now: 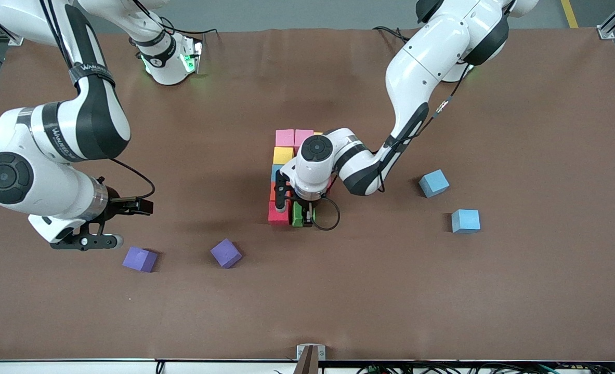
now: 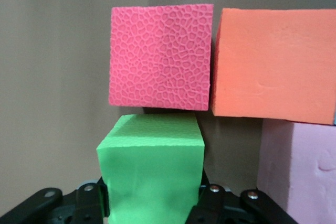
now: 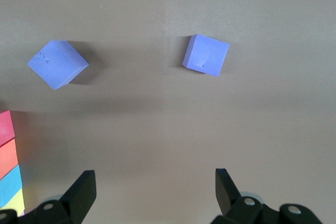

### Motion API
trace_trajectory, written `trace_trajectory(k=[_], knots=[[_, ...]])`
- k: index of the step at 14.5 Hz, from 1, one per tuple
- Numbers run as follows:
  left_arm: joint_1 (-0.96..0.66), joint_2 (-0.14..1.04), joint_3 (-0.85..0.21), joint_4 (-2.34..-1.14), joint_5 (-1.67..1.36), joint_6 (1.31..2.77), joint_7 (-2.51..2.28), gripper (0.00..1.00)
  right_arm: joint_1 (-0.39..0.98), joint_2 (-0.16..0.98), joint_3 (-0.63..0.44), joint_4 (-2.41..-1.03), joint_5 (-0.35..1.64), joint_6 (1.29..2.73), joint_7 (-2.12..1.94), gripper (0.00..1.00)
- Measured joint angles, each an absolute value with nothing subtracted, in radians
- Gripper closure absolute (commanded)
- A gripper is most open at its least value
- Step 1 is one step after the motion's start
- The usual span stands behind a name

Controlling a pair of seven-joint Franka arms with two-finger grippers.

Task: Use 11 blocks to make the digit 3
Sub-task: 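Lower red below orange with the right gripper while the left gripper places green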

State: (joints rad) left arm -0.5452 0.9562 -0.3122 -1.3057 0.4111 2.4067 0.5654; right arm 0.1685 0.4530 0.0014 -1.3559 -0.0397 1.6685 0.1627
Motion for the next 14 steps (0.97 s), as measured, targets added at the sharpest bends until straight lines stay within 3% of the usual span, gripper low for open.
trace_trajectory(k=[2,4,5,6,7,14], knots=[[-0.557,0.956,-0.301,-1.303,0.411,2.407,0.565,0.63,0.169,0.453,0.004,-1.356,-0.04,1.669,0.163,0.0],[-0.565,0.956,-0.293,-1.302,0.411,2.407,0.565,0.56,0.169,0.453,0.007,-1.357,-0.04,1.669,0.163,0.0],[-0.566,0.956,-0.292,-1.301,0.411,2.407,0.566,0.4,0.169,0.453,0.007,-1.358,-0.04,1.669,0.163,0.0],[-0.567,0.956,-0.291,-1.301,0.411,2.407,0.566,0.08,0.169,0.453,0.008,-1.358,-0.04,1.67,0.163,0.0],[-0.567,0.956,-0.29,-1.301,0.411,2.407,0.566,0.0,0.169,0.453,0.008,-1.358,-0.04,1.672,0.163,0.0],[-0.557,0.97,-0.281,-1.297,0.411,2.422,0.566,0.0,0.168,0.45,0.005,-1.355,-0.04,1.677,0.138,0.0]])
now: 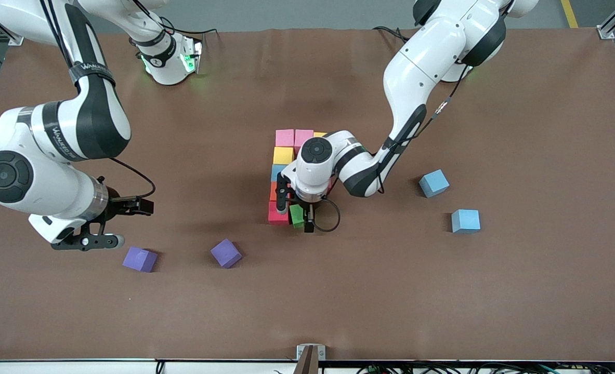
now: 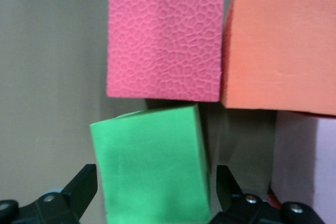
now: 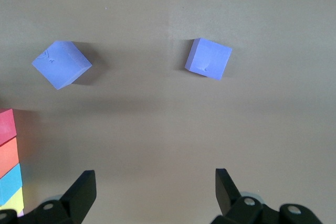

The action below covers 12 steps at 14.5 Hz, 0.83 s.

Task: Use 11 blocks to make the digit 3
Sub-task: 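Lower red below orange with the right gripper while the left gripper places green, then withdraw the right gripper while the left gripper moves toward the cyan cubes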

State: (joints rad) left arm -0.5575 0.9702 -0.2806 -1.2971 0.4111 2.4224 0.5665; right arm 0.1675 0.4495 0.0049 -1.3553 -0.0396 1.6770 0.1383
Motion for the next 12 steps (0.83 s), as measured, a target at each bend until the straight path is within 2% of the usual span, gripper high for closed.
trace_trajectory(k=[3,6,10,12], knots=[[-0.551,0.965,-0.283,-1.285,0.411,2.409,0.566,0.0,0.166,0.445,0.003,-1.355,-0.04,1.677,0.132,0.0],[-0.532,0.939,-0.304,-1.283,0.411,2.327,0.567,0.0,0.157,0.441,0.002,-1.354,-0.04,1.677,0.114,0.0],[-0.413,0.904,-0.427,-1.284,0.411,2.172,0.568,0.0,0.11,0.399,0.0,-1.352,-0.04,1.673,0.006,0.0],[-0.339,0.885,-0.484,-1.284,0.411,2.079,0.572,0.0,0.093,0.372,0.0,-1.349,-0.04,1.627,-0.019,0.0]])
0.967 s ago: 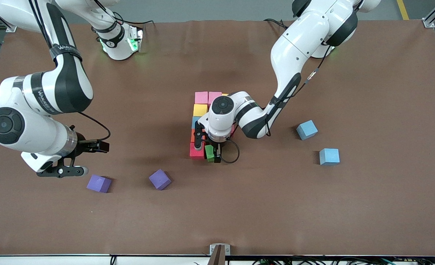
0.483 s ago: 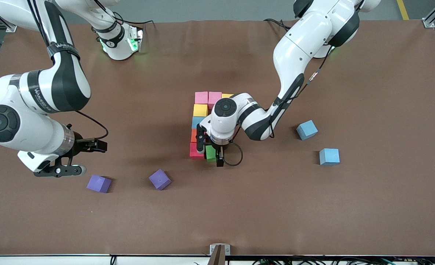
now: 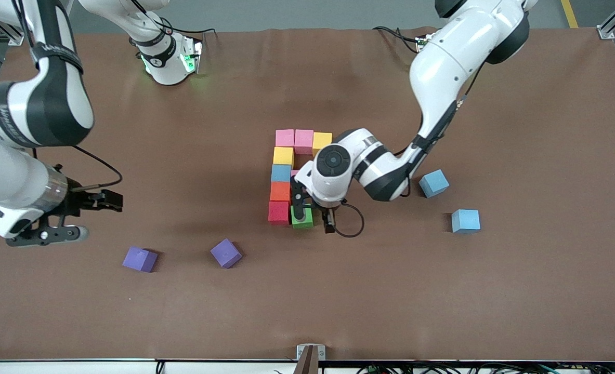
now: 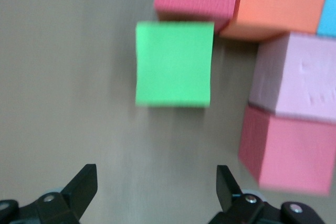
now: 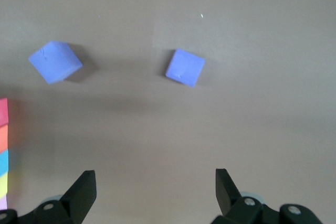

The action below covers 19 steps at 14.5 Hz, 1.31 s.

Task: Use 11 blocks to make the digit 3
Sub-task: 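Withdraw the right gripper while the left gripper moves toward the cyan cubes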

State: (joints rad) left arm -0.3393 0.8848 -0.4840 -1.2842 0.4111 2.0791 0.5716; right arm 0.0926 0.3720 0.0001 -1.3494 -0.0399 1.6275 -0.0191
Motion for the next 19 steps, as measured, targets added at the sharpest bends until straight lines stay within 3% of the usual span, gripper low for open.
trace_trajectory(k=[6,10,15,19], knots=[[-0.22,0.799,-0.507,-1.304,0.412,1.838,0.646,0.0,0.066,0.351,-0.002,-1.238,-0.039,1.493,-0.02,0.0],[-0.151,0.688,-0.507,-1.451,0.416,1.83,0.661,0.0,0.058,0.351,-0.002,-1.232,-0.024,1.423,-0.02,0.0],[0.026,0.49,-0.526,-1.801,0.421,2.068,0.702,0.0,0.058,0.339,-0.002,-1.209,-0.023,1.387,-0.02,0.0],[0.169,0.413,-0.527,-1.968,0.427,2.23,0.898,0.0,0.049,0.298,-0.002,-1.207,-0.006,1.383,-0.02,0.0]])
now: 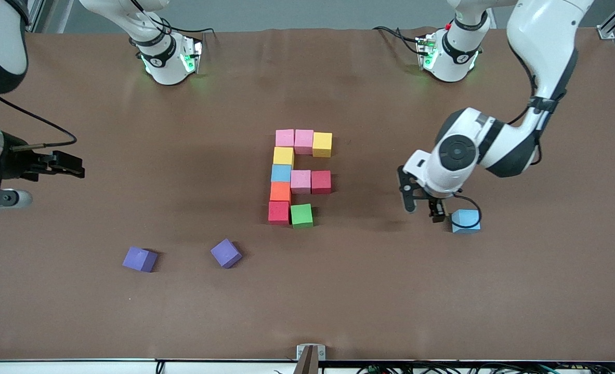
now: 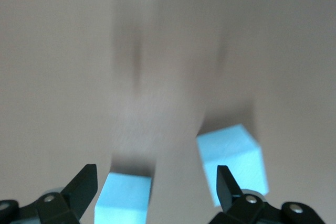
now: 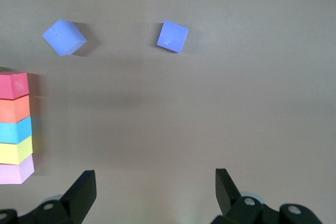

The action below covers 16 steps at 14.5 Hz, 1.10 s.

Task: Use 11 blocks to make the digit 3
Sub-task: 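Withdraw the right gripper while the left gripper moves toward the cyan cubes, then lower the left gripper and grasp a cyan cube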

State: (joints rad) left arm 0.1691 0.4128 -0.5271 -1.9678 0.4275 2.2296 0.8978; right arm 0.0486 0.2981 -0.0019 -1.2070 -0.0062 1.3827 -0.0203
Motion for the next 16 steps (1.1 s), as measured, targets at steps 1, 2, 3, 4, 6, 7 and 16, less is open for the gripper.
trace_trajectory(k=[1,2,3,4,6,7,16], knots=[[0.204,0.406,-0.527,-1.995,0.433,2.273,0.941,0.0,0.047,0.286,-0.002,-1.218,0.002,1.382,-0.02,0.0],[0.235,0.403,-0.527,-2.019,0.452,2.313,0.972,0.0,0.045,0.272,-0.002,-1.234,0.009,1.383,-0.02,0.0],[0.262,0.402,-0.527,-2.039,0.472,2.347,0.992,0.0,0.044,0.257,-0.003,-1.257,0.017,1.388,-0.02,0.0],[0.286,0.403,-0.527,-2.054,0.489,2.378,1.007,0.0,0.041,0.239,-0.007,-1.281,0.022,1.396,-0.02,0.0],[0.325,0.407,-0.527,-2.074,0.497,2.423,1.047,0.0,0.018,0.199,-0.013,-1.33,0.048,1.406,-0.02,0.0],[0.34,0.411,-0.527,-2.078,0.498,2.441,1.072,0.0,0.005,0.177,-0.016,-1.353,0.061,1.408,-0.022,0.0],[0.405,0.491,-0.527,-2.082,0.557,2.553,1.158,0.0,0.011,0.083,-0.031,-1.406,0.063,1.418,-0.026,0.0]])
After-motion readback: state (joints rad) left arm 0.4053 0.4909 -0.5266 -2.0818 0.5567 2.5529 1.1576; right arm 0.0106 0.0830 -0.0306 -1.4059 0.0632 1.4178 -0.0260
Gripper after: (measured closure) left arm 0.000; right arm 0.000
